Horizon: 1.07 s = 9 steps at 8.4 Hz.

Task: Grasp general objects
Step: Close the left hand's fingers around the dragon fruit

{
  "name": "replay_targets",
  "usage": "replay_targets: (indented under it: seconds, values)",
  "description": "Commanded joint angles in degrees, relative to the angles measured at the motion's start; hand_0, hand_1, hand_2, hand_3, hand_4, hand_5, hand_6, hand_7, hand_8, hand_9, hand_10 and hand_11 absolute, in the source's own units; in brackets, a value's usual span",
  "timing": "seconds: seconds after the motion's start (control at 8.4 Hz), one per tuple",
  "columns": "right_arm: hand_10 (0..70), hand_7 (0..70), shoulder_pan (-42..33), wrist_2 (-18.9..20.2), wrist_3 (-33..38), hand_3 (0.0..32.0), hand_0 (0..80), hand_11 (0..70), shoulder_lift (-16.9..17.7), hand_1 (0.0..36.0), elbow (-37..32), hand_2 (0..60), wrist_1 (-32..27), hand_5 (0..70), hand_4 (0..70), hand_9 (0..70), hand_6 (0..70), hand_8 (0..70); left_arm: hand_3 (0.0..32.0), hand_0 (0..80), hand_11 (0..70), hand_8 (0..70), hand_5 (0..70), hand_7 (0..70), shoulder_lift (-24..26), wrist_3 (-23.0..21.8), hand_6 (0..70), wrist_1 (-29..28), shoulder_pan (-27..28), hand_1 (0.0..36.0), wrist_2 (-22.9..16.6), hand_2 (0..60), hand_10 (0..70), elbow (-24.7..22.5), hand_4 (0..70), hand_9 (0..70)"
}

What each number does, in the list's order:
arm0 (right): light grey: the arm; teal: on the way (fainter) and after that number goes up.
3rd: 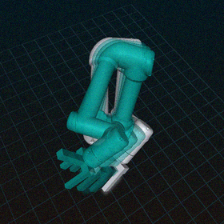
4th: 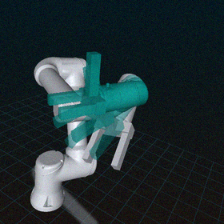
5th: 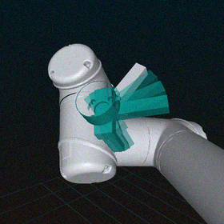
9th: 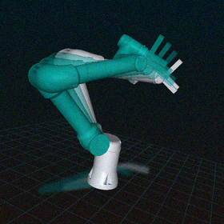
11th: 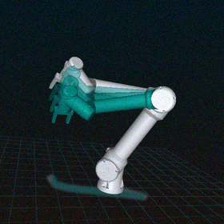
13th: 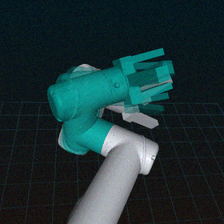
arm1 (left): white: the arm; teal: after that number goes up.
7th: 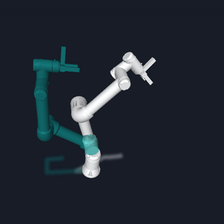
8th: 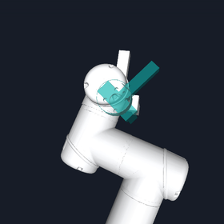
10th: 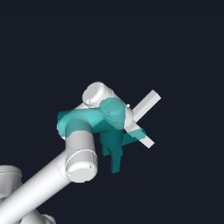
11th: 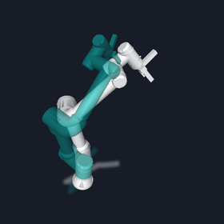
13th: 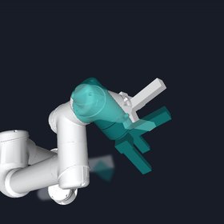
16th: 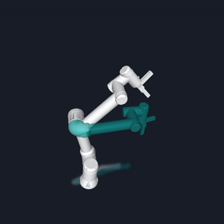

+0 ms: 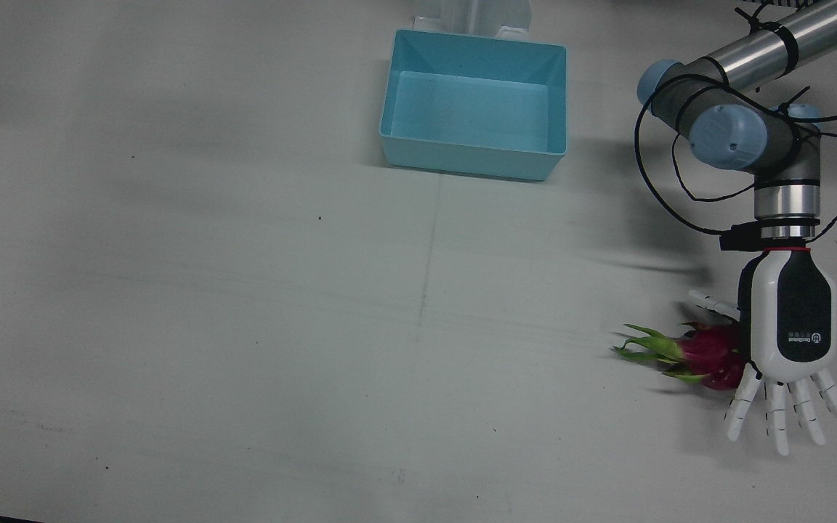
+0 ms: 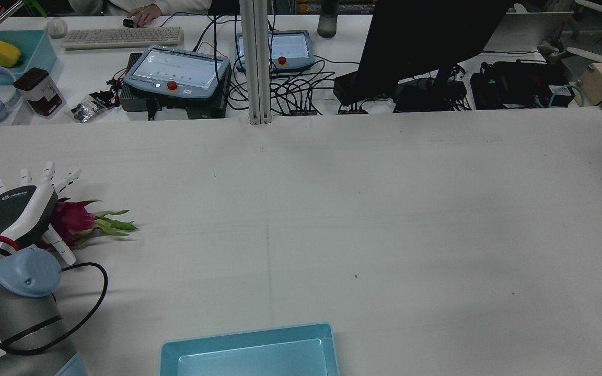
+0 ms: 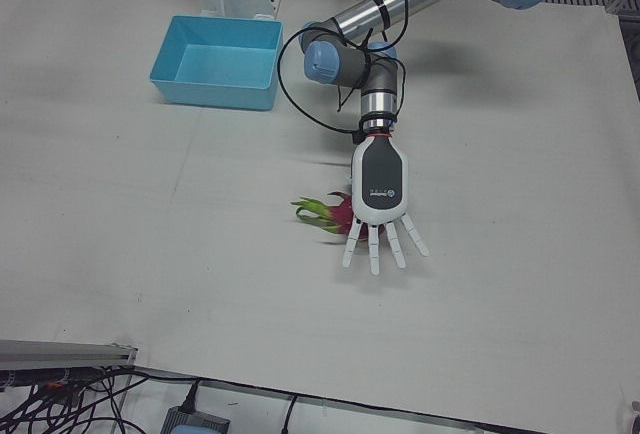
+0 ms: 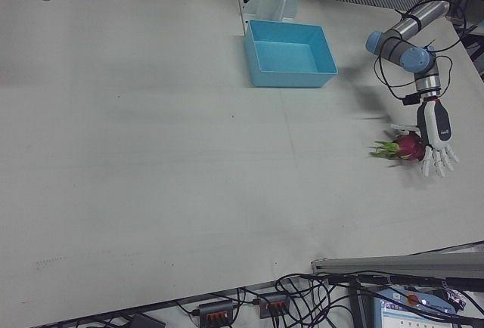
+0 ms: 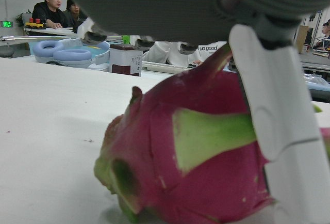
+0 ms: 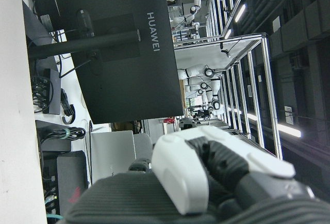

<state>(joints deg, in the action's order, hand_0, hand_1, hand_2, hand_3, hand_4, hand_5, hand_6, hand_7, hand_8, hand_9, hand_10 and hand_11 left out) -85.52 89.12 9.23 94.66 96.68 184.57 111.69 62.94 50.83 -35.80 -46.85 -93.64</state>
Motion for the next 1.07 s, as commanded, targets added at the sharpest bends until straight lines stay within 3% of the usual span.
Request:
replay_targets:
  seconds: [0.0, 0.12, 0.36, 0.48, 0.6, 0.71, 0.83, 0.95]
  values:
    - [0.0, 0.0, 0.0, 0.0, 0.0, 0.0, 0.0, 0.0, 0.0, 0.0, 0.0, 0.0, 0.0, 0.0, 0.0, 0.0, 0.0, 0.0, 26.2, 47.9, 0.0, 0.0, 0.0, 0.0, 0.0, 0.0, 0.0, -2.7, 0.3, 11.8, 0.0, 0.0, 0.0, 2.5, 0.0, 0.0]
    - [0.0, 0.0, 0.0, 0.0, 0.0, 0.0, 0.0, 0.0, 0.0, 0.0, 0.0, 0.0, 0.0, 0.0, 0.0, 0.0, 0.0, 0.0, 24.2, 48.0, 0.0, 0.0, 0.0, 0.0, 0.0, 0.0, 0.0, -2.8, 0.3, 12.1, 0.1, 0.0, 0.0, 2.5, 0.0, 0.0]
    - [0.0, 0.0, 0.0, 0.0, 0.0, 0.0, 0.0, 0.0, 0.0, 0.0, 0.0, 0.0, 0.0, 0.0, 0.0, 0.0, 0.0, 0.0, 24.8, 48.3, 0.0, 0.0, 0.0, 0.0, 0.0, 0.0, 0.0, -2.8, 0.5, 13.1, 0.1, 0.0, 0.0, 2.7, 0.0, 0.0]
    - [0.0, 0.0, 0.0, 0.0, 0.0, 0.0, 0.0, 0.0, 0.0, 0.0, 0.0, 0.0, 0.0, 0.0, 0.0, 0.0, 0.0, 0.0, 22.8, 48.8, 0.6, 0.0, 0.0, 0.0, 0.0, 0.1, 0.0, -2.8, 0.5, 14.6, 0.2, 2.0, 0.0, 2.8, 0.0, 0.0]
    - [0.0, 0.0, 0.0, 0.0, 0.0, 0.0, 0.0, 0.0, 0.0, 0.0, 0.0, 0.0, 0.0, 0.0, 0.0, 0.0, 0.0, 0.0, 9.2, 49.1, 1.3, 0.0, 35.3, 0.0, 0.0, 0.2, 0.0, -2.8, 0.5, 15.8, 0.3, 5.6, 0.0, 2.8, 0.2, 0.0]
    - [0.0, 0.0, 0.0, 0.0, 0.0, 0.0, 0.0, 0.0, 0.0, 0.0, 0.0, 0.0, 0.0, 0.0, 0.0, 0.0, 0.0, 0.0, 0.0, 49.6, 1.4, 0.0, 70.0, 0.0, 0.0, 0.2, 0.0, -2.8, 0.5, 17.5, 0.4, 12.1, 0.0, 2.8, 0.0, 0.0]
    - [0.0, 0.0, 0.0, 0.0, 0.0, 0.0, 0.0, 0.0, 0.0, 0.0, 0.0, 0.0, 0.0, 0.0, 0.0, 0.0, 0.0, 0.0, 0.0, 50.4, 1.3, 0.0, 70.0, 0.0, 0.0, 0.3, 1.8, -2.8, 0.6, 19.7, 0.4, 18.1, 0.0, 2.8, 0.0, 0.0]
    - [0.0, 0.0, 0.0, 0.0, 0.0, 0.0, 0.0, 0.0, 0.0, 0.0, -0.1, 0.0, 0.0, 0.0, 0.0, 0.0, 0.0, 0.0, 0.0, 50.8, 0.0, 0.9, 70.0, 4.4, 0.0, 0.5, 7.2, -2.8, 0.5, 19.9, 0.4, 18.7, 0.0, 2.8, 0.1, 0.0]
